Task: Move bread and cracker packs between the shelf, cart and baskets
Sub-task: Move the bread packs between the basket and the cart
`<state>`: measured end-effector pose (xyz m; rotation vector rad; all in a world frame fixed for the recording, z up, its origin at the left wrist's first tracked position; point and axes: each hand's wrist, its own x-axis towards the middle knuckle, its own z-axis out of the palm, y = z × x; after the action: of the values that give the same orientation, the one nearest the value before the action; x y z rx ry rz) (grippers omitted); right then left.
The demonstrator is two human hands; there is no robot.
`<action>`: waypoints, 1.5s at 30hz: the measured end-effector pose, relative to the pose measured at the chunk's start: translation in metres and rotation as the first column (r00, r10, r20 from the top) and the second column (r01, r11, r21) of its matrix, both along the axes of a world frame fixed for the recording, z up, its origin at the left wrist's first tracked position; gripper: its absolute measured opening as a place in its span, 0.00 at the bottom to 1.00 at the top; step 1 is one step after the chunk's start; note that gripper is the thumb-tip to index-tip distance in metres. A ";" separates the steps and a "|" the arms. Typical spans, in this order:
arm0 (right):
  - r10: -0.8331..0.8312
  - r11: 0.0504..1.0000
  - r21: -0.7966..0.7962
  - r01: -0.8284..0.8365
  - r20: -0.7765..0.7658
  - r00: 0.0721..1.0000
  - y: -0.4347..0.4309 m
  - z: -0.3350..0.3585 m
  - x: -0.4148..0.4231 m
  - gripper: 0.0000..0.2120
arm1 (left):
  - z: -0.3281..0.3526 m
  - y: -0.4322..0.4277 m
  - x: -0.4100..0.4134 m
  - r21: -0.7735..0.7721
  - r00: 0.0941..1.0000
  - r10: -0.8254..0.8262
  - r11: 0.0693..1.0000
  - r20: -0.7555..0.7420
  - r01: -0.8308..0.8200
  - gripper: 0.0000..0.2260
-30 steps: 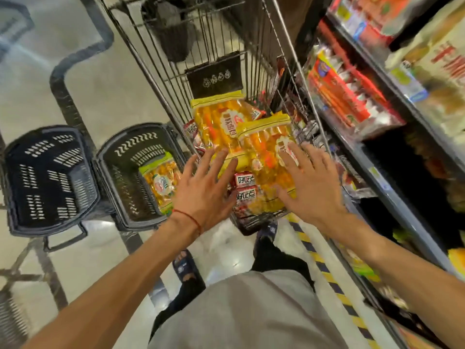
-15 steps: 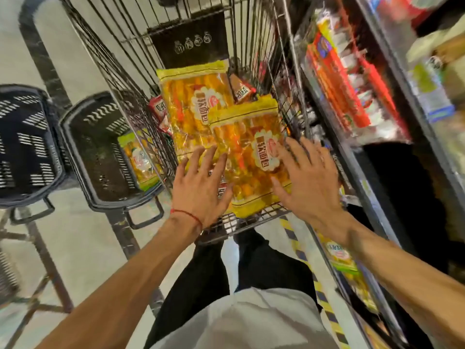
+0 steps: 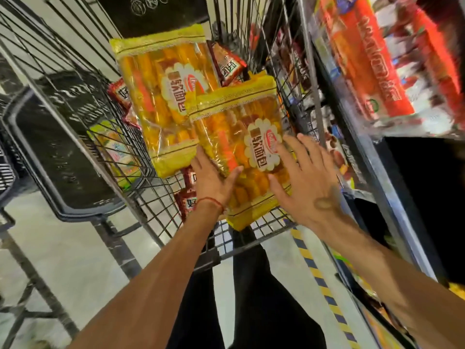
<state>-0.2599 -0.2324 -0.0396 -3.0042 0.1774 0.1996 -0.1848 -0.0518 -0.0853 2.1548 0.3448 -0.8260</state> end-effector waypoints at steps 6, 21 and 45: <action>-0.067 0.983 0.170 0.075 -0.051 0.996 0.001 -0.006 0.008 0.31 | 0.002 0.009 0.000 -0.146 0.979 0.201 0.970 0.032 -0.195 0.47; -0.390 0.409 0.627 0.663 -0.537 0.748 0.030 -0.046 0.040 0.48 | 0.006 0.062 0.009 -0.328 0.922 0.372 0.862 -0.108 -0.386 0.41; -0.142 0.356 0.866 0.352 -0.322 0.936 0.121 0.146 -0.023 0.39 | 0.179 0.173 -0.104 -0.563 0.830 0.530 0.744 0.171 -0.359 0.35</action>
<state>-0.2828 -0.1117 0.1059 -1.7698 0.3893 0.3990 -0.2886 0.1208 0.0935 1.5619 0.4050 -0.2290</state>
